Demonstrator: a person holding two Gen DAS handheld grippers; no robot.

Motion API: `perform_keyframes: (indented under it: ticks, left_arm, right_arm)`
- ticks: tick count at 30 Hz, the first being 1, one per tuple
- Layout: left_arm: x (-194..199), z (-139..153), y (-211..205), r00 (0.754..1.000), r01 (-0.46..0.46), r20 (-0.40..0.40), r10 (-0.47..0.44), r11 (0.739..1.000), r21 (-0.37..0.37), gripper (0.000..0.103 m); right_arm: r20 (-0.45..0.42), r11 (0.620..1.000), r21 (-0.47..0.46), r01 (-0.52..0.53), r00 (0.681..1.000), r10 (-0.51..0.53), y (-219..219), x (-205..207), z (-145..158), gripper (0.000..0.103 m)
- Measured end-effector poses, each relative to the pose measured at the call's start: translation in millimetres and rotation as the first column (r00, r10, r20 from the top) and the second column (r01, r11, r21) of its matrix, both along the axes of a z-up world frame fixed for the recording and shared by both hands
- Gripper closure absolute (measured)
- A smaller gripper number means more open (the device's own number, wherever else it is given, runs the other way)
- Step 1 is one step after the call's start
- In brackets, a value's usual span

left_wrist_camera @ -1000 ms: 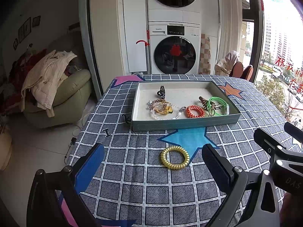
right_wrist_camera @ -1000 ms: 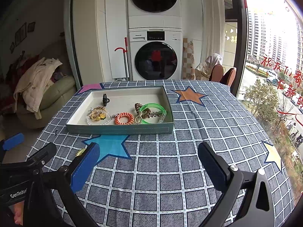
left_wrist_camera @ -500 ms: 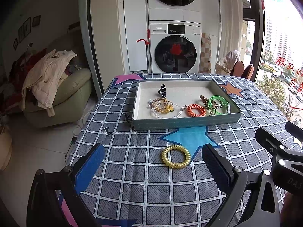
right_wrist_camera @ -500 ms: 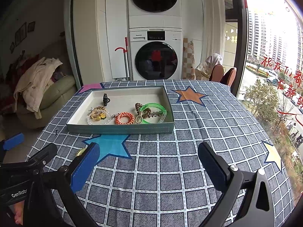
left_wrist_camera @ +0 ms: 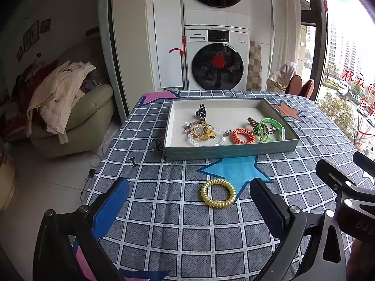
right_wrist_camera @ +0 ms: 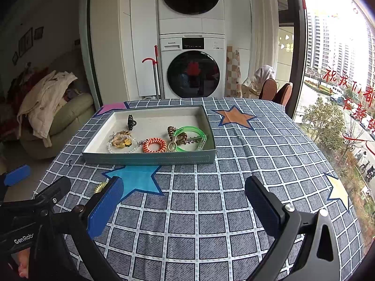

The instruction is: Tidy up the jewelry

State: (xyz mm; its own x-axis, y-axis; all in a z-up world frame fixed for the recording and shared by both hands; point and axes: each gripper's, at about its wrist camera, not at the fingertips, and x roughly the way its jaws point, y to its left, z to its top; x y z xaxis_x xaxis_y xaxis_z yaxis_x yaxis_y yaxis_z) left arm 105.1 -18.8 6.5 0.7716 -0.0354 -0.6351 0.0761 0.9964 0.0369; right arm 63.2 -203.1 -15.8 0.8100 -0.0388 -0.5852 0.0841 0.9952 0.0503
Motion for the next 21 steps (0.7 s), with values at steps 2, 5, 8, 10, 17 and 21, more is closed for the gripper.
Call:
perform_keyframes:
  ticks: [2,5,8,10,17,21]
  left_arm:
    - [-0.4,-0.1,0.3,1.0,0.001,0.0,-0.001,1.0,0.0,0.0]
    - [-0.3,-0.1,0.3,1.0,0.001,0.0,-0.001,1.0,0.0,0.0]
    - [-0.2,-0.1,0.3,1.0,0.001,-0.001,-0.001,1.0,-0.001,0.0]
    - [-0.5,0.0,0.3,1.0,0.001,-0.001,-0.001,1.0,0.001,0.0]
    - [-1.3,-3.0,1.2,1.0,-0.006,-0.005,0.006,1.0,0.002,0.0]
    - [-0.2,-3.3,1.5,1.0,-0.005,-0.008,0.005,1.0,-0.002,0.0]
  right_arm:
    - [-0.001,1.0,-0.001,0.0,1.0,0.0,0.0,0.1,-0.1,0.0]
    - [0.0,1.0,0.0,0.0,1.0,0.0,0.1,-0.1,0.0,0.0]
    - [0.0,1.0,-0.001,0.0,1.0,0.0,0.1,-0.1,0.1,0.0]
    - [-0.001,1.0,0.0,0.0,1.0,0.0,0.2,0.1,0.1,0.0]
    - [0.0,1.0,-0.002,-0.001,1.0,0.001,0.8,-0.7,0.0,0.0]
    - [0.0,1.0,-0.002,-0.002,1.0,0.002,2.4,-1.7,-1.0,0.0]
